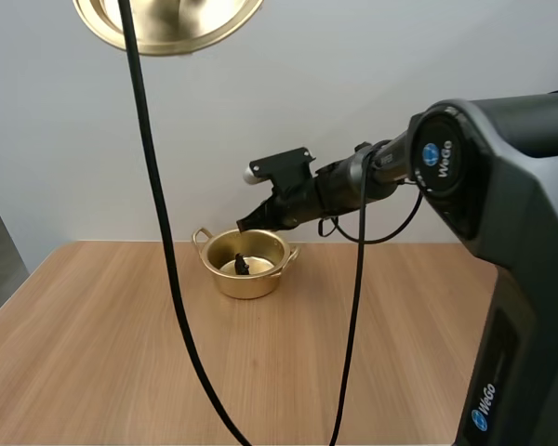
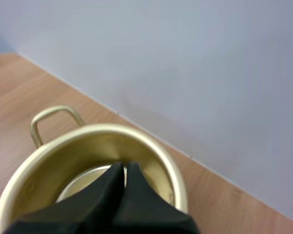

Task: Open the pot, put the car inside, and close it

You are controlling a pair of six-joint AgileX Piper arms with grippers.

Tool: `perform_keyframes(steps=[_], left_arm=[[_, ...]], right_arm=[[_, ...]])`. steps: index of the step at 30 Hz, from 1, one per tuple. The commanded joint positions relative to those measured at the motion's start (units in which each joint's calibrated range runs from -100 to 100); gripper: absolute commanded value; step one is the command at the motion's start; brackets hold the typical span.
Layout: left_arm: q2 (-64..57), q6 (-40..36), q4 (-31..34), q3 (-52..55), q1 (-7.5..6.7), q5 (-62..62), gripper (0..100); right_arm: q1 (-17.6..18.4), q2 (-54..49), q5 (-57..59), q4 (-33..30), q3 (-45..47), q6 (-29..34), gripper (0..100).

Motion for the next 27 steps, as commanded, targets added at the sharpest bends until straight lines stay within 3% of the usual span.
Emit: perform_keyframes(steps=[1, 6, 9, 12, 17, 20, 25, 27], left_arm=[[1.9, 1.7, 0.1, 4.9, 0.04, -0.7, 0], [12.0, 3.7, 0.0, 12.7, 0.04, -1.6, 0], [20.5, 7.2, -3.4, 15.2, -0.28, -2.3, 0], [28.0, 10.3, -6.0, 16.2, -1.58, -2.7, 0], [38.0, 11.2, -4.7, 16.2, -4.65, -8.8, 0], [42.4, 10.9, -1.4, 16.2, -6.52, -12.3, 0], [46.1, 10.0, 0.5, 16.2, -7.61, -16.1, 0], [49.0, 10.5, 0.5, 16.2, -8.40, -18.9, 0]], right_arm=[[-2.3, -9.1, 0.0, -3.1, 2.3, 4.5, 0], [-8.2, -26.8, 0.0, -13.7, 10.6, 12.3, 0], [-11.6, -37.6, 0.0, -20.1, 15.7, 15.9, 0], [-14.2, -48.1, 2.0, -24.8, 20.2, 18.8, 0], [-16.2, -61.9, 9.5, -31.8, 24.4, 27.5, 0], [-16.5, -66.2, 16.4, -36.5, 24.4, 34.5, 0], [-16.6, -68.5, 19.7, -42.7, 24.4, 38.5, 0], [-17.0, -69.3, 21.5, -47.1, 24.4, 42.8, 0]])
